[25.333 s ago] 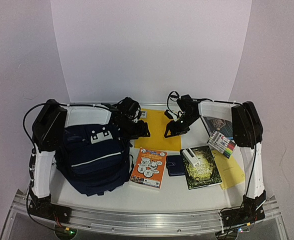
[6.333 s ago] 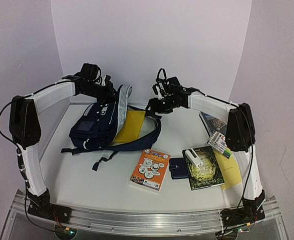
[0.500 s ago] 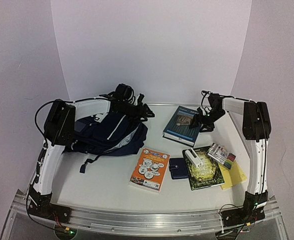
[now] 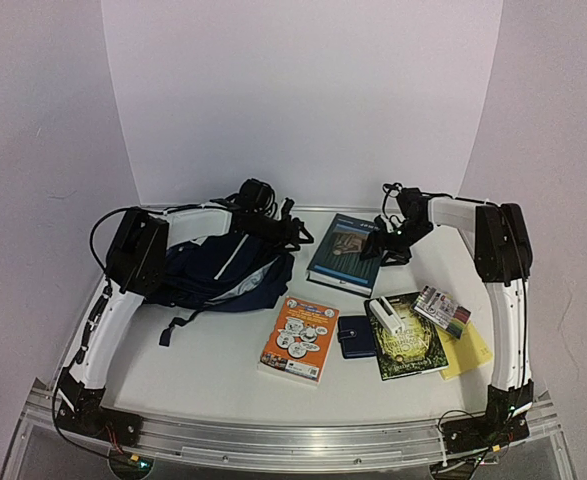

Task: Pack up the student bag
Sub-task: Move the book to the center of the board, then pick up the book from the center of the board.

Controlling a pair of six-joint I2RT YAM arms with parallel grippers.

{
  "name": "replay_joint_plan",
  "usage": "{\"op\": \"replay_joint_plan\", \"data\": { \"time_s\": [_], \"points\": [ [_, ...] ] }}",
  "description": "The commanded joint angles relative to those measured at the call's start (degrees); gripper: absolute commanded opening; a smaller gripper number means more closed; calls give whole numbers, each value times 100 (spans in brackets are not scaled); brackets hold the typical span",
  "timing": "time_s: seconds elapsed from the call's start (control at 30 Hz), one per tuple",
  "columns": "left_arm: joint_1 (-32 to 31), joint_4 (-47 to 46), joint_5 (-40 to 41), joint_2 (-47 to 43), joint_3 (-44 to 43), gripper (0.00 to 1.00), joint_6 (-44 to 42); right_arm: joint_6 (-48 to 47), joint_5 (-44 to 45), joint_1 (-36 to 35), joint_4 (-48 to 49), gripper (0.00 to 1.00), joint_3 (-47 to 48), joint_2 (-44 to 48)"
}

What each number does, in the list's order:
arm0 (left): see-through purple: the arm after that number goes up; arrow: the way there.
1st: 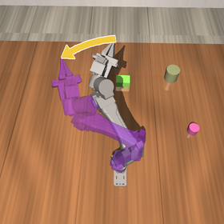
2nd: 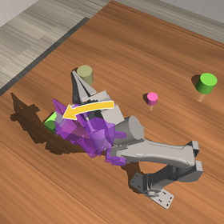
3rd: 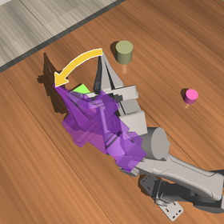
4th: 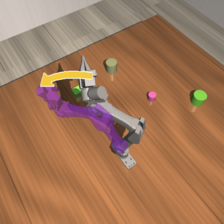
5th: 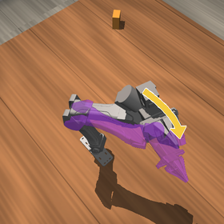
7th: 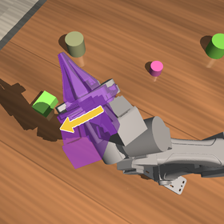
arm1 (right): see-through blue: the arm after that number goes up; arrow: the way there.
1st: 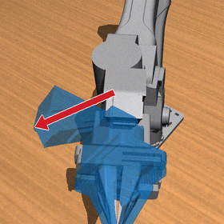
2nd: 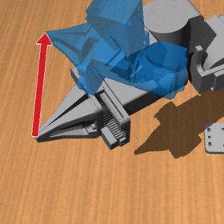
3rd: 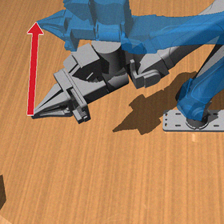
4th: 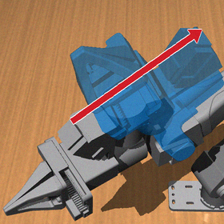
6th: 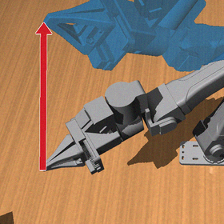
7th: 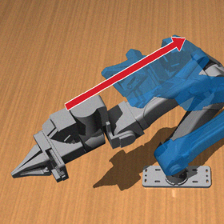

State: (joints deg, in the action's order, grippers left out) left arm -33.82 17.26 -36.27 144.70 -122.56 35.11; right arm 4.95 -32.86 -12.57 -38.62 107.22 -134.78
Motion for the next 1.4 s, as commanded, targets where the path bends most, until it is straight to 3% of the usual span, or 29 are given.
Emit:
{"op": "replay_joint_plan", "data": {
  "time_s": [0.0, 0.47, 0.73, 1.0, 1.37],
  "points": [
    [-24, 299, 137, 280, -464, 57, 7, -74, 55, -254, -57, 79, 5, -278],
    [-28, 314, -298, 918, -868, 53, 203, 215, -619, -509, 7, 79, 363, -444],
    [-28, 1027, 411, 1100, -1146, 55, 212, 160, -560, -532, 31, 79, 268, -318],
    [-98, -85, -354, 624, -503, 27, 136, 122, -807, -583, 37, 79, 414, -222],
    [-146, -1133, -894, -311, 150, 19, 250, -2, -1112, -586, 65, 79, 510, 663]
  ]
}}
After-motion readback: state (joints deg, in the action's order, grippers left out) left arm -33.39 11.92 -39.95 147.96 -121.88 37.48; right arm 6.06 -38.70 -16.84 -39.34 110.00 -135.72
